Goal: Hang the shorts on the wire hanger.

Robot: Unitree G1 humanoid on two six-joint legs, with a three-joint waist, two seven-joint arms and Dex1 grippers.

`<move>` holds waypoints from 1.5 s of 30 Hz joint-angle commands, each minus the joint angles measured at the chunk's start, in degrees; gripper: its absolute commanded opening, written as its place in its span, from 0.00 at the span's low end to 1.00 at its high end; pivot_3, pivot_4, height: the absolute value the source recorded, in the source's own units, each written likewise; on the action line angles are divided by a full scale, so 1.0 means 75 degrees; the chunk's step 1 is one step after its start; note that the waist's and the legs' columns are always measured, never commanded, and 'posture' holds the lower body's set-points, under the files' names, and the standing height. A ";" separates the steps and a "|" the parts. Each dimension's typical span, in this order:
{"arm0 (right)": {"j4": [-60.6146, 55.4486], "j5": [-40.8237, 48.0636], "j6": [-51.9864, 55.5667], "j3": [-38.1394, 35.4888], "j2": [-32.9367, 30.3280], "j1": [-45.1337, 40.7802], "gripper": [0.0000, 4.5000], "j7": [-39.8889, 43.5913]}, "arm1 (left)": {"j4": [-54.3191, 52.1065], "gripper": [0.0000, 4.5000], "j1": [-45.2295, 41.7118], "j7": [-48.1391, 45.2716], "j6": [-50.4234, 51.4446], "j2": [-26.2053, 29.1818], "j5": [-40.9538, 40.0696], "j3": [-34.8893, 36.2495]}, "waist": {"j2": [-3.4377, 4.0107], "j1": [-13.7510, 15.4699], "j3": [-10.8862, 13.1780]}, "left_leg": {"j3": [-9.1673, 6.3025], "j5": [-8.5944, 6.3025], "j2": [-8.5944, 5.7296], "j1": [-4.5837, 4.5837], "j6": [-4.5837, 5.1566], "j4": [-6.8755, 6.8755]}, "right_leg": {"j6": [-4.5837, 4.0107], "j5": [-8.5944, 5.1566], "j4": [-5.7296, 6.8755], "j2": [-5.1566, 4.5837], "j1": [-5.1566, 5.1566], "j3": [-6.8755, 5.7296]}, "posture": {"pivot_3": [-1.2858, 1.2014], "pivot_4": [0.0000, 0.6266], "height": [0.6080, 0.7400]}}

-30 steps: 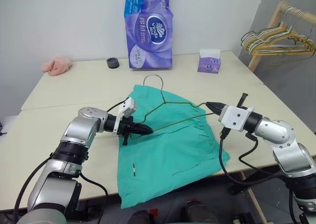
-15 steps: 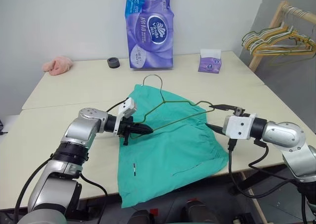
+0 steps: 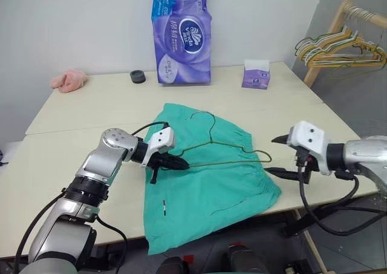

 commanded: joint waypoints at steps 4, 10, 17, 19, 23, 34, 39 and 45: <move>0.0124 -0.0196 0.0327 0.1046 0.0142 -0.0868 0.99 0.0023 | -0.0615 0.00 -0.0254 0.0049 -0.0087 -0.0083 -0.0021 -0.0015 | 0.0000 -0.0004 0.0000 | 0.0000 0.0000 0.0000 -0.0003 0.0000 -0.0002 | 0.0000 0.0000 -0.0001 -0.0003 -0.0004 -0.0003 | 0.44 0.07 1.00; 0.0484 -0.0436 0.0578 0.1953 0.0224 -0.1387 0.91 0.0169 | -0.0843 0.00 -0.0190 0.0059 -0.0172 -0.0053 0.0042 -0.0060 | 0.0001 -0.0015 -0.0001 | -0.0001 0.0000 0.0000 -0.0003 0.0000 -0.0001 | 0.0000 0.0000 0.0002 -0.0003 -0.0005 -0.0005 | 0.44 0.07 1.00; 0.0575 -0.0468 0.0871 0.2277 0.0278 -0.1681 0.41 0.0239 | -0.0693 0.00 -0.0199 0.0089 -0.0567 -0.0004 0.0340 -0.0200 | 0.0001 -0.0015 -0.0001 | -0.0004 0.0000 -0.0001 -0.0004 0.0000 -0.0001 | 0.0000 0.0000 0.0002 -0.0004 -0.0005 -0.0008 | 0.44 0.06 1.00; 0.0519 -0.0432 0.0945 0.2324 0.0285 -0.1709 0.26 0.0272 | -0.0620 0.00 -0.0225 0.0122 -0.0654 -0.0030 0.0405 -0.0238 | 0.0001 -0.0015 -0.0001 | -0.0005 0.0000 -0.0001 -0.0004 0.0000 -0.0001 | 0.0000 0.0001 0.0002 -0.0004 -0.0005 -0.0009 | 0.44 0.06 1.00; 0.0481 -0.0462 0.0985 0.2398 0.0272 -0.1683 0.01 0.0301 | -0.0544 0.00 -0.0273 0.0170 -0.0672 -0.0103 0.0422 -0.0246 | 0.0001 -0.0019 -0.0002 | -0.0007 0.0000 -0.0001 -0.0004 0.0000 -0.0001 | 0.0000 0.0001 0.0003 -0.0005 -0.0005 -0.0012 | 0.44 0.06 1.00; 0.0472 -0.0552 0.0933 0.2217 0.0332 -0.1463 0.01 0.0165 | -0.0532 0.00 -0.0224 0.0192 -0.0420 -0.0310 0.0095 -0.0036 | 0.0001 -0.0024 -0.0004 | -0.0011 0.0000 -0.0001 -0.0005 0.0000 0.0001 | 0.0000 0.0001 0.0006 -0.0008 -0.0005 -0.0021 | 0.44 0.05 1.00; 0.0421 -0.0513 0.0951 0.1987 0.0246 -0.1203 0.00 0.0106 | -0.0497 0.29 -0.0204 0.0444 -0.0259 -0.0533 -0.0134 0.0195 | 0.0000 -0.0021 -0.0005 | -0.0014 0.0000 -0.0002 -0.0008 0.0000 0.0004 | 0.0000 0.0001 0.0007 -0.0011 -0.0006 -0.0025 | 0.44 0.04 1.00; 0.0327 -0.0351 0.1109 0.1214 0.0006 -0.0488 0.00 -0.0069 | 0.0067 0.55 -0.0532 0.1464 0.0771 -0.0944 -0.1019 0.1427 | -0.0002 -0.0010 -0.0009 | -0.0024 0.0000 -0.0003 -0.0018 0.0000 0.0016 | 0.0002 0.0002 0.0011 -0.0013 -0.0006 -0.0035 | 0.43 0.03 1.00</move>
